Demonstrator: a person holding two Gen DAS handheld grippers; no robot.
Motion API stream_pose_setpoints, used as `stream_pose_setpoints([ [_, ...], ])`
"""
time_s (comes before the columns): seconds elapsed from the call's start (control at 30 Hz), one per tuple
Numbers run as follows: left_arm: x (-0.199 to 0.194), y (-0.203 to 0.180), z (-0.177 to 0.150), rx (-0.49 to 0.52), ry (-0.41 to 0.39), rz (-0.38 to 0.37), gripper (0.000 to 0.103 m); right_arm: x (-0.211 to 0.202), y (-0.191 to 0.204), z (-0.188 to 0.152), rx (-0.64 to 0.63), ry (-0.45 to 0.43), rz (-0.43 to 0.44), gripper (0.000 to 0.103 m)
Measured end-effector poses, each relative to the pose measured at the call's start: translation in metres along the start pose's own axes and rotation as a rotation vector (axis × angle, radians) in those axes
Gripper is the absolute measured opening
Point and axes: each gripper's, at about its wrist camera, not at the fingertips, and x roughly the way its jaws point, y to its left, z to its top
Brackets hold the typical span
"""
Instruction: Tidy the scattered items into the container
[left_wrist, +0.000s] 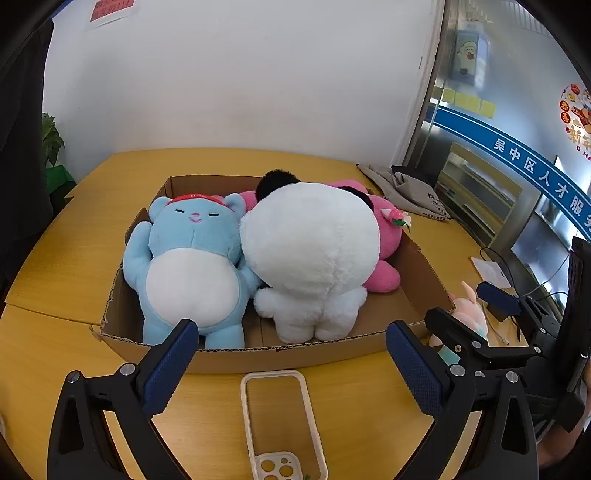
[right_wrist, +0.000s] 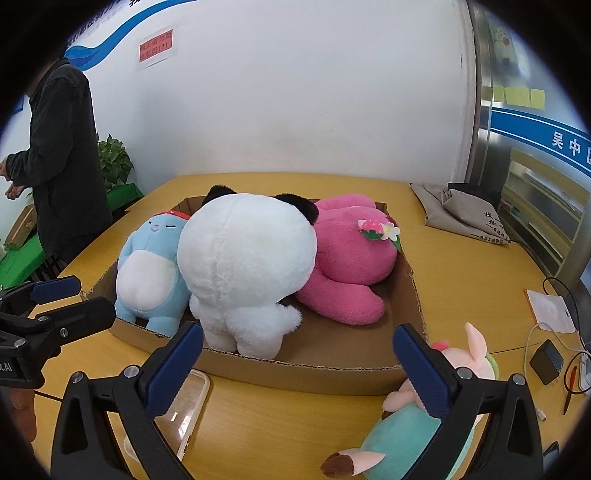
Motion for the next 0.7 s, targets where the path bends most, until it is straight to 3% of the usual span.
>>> stream_pose_setpoints([
  [0.27,-0.001,-0.002,0.0,0.004,0.004,-0.007,0.103,-0.004,-0.002,0.0,0.011,-0.013,0.007,0.103],
  [0.47,0.006,-0.011,0.001,0.011,0.028,-0.057,0.103,-0.012,-0.018,-0.002,0.035,-0.037,0.016,0.103],
  [0.57,0.013,-0.021,0.0,0.03,0.046,-0.087,0.103,-0.017,-0.044,-0.008,0.07,-0.046,-0.023,0.103],
  [0.7,0.028,-0.036,-0.004,0.045,0.089,-0.128,0.103,-0.007,-0.103,-0.029,0.199,0.002,-0.143,0.103],
])
